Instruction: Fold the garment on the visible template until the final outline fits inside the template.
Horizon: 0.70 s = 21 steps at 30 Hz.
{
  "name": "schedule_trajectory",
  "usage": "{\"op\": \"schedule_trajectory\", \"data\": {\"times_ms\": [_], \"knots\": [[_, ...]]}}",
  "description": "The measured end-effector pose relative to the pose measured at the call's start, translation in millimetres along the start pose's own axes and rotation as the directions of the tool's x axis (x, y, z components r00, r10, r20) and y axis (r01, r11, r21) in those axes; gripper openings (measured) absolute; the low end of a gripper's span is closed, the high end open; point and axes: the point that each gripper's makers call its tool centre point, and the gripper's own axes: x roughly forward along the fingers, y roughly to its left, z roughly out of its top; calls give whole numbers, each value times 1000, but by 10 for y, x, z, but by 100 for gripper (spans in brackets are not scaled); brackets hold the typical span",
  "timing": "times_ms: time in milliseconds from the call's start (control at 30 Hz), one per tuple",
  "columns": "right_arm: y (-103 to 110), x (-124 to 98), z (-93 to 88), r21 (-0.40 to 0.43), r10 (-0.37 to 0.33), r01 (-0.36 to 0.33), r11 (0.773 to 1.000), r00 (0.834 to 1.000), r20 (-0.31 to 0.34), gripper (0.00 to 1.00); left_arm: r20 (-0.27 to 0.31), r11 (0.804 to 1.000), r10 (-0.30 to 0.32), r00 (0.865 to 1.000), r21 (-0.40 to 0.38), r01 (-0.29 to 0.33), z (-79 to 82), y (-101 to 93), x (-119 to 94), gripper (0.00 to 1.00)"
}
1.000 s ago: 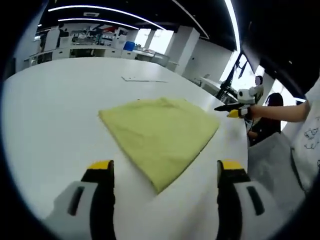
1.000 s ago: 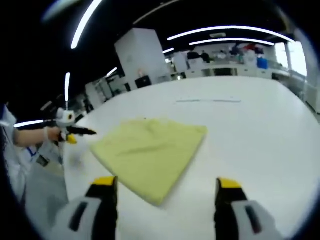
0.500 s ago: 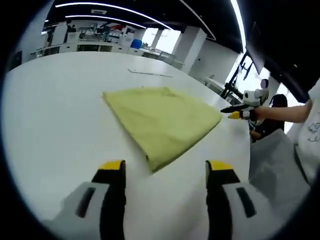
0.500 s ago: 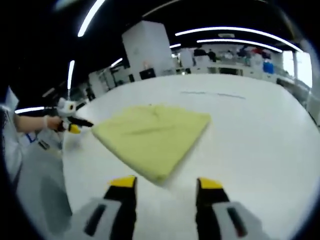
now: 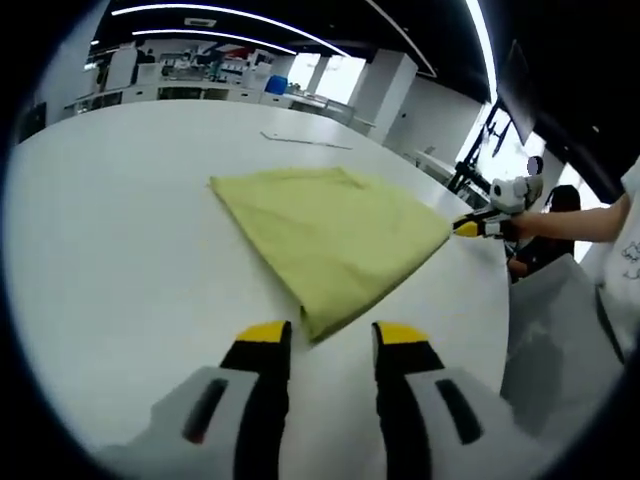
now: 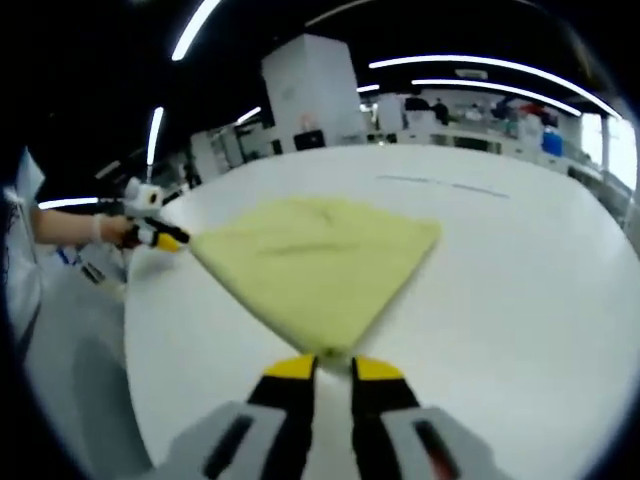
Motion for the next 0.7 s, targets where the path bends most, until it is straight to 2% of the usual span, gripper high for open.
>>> {"op": "schedule_trajectory", "data": {"times_ms": [233,300,333,400,700], "knots": [[-5,47,-15,-7,-4,4,1000,1000,4,2,3,999,20,1000,-25,-20,8,66,20,16],[15,44,-3,-14,8,-8,1000,1000,9,0,-12,999,19,1000,-35,-19,-25,66,31,9],[11,36,-2,-20,5,-4,1000,1000,8,0,-31,999,19,999,-48,-20,-59,64,32,1],[-2,15,0,-17,4,-4,1000,1000,9,0,-17,998,38,999,-53,-38,-53,102,21,0],[-42,-94,-14,-29,7,-7,1000,1000,6,0,-4,995,45,999,-84,-45,-39,117,2,0]]}}
